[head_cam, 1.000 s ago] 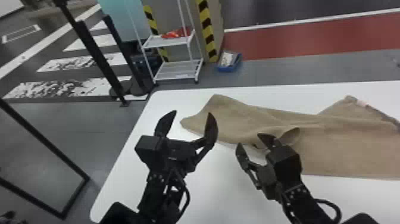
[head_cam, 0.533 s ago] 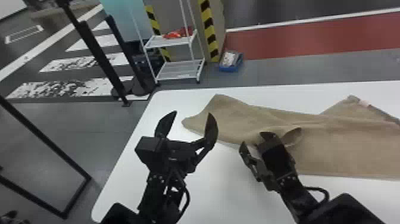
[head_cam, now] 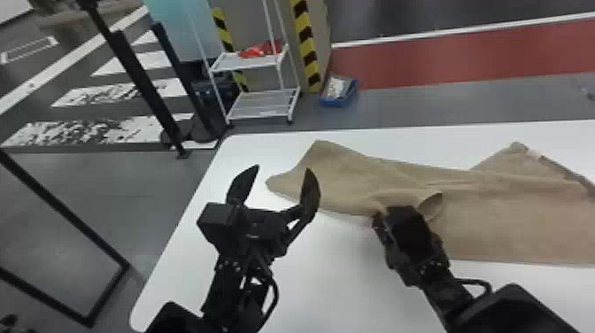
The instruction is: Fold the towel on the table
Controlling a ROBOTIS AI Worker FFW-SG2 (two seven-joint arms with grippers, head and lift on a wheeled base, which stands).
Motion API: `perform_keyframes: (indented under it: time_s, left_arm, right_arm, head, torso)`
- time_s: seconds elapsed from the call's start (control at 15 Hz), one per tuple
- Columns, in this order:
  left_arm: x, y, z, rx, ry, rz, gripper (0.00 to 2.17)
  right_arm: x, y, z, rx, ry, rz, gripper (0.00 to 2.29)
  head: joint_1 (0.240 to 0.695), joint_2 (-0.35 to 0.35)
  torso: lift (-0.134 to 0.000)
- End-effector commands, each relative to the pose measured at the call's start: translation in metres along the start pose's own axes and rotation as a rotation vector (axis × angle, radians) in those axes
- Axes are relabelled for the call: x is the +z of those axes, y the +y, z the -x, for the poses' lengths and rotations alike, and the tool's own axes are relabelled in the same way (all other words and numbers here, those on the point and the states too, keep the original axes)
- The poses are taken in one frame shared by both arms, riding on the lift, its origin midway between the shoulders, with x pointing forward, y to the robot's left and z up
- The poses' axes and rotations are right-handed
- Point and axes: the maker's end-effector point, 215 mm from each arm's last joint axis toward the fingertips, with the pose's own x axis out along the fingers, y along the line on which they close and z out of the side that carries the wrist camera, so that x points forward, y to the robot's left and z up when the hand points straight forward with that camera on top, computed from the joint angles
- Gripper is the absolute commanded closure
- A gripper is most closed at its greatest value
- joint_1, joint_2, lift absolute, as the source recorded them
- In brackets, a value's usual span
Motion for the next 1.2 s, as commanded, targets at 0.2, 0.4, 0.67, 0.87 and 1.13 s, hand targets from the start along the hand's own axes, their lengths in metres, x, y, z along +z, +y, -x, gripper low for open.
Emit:
perform_keyframes:
  time_s: [0.2, 0.4, 0.67, 0.87, 1.13]
  left_arm:
    - [-0.001, 0.000, 0.000, 0.000, 0.002, 0.000, 0.08]
    - [0.002, 0.000, -0.002, 0.004, -0.007, 0.001, 0.08]
    - [0.001, 0.002, 0.000, 0.013, -0.004, 0.002, 0.08]
    - [0.001, 0.002, 0.001, 0.013, -0.005, 0.001, 0.08]
    - [0.000, 0.003, 0.002, 0.016, -0.004, 0.002, 0.08]
  right_arm:
    - [0.031, 0.007, 0.017, 0.056, -0.032, -0.051, 1.72]
    - [0.067, 0.007, 0.027, 0.096, -0.053, -0.116, 1.71]
    - [0.109, 0.017, 0.043, 0.168, -0.077, -0.198, 1.71]
    - [0.121, 0.033, 0.043, 0.213, -0.097, -0.232, 1.71]
    - [0.079, 0.030, 0.009, 0.183, -0.004, -0.229, 1.71]
  head:
    - [0.695, 0.334]
    - [0.695, 0.343]
    - [0.695, 0.350]
    - [0.695, 0.350]
    - [0.695, 0.350]
  torso:
    - [-0.128]
    - [-0.128]
    - [-0.128]
    - [-0.128]
    - [-0.128]
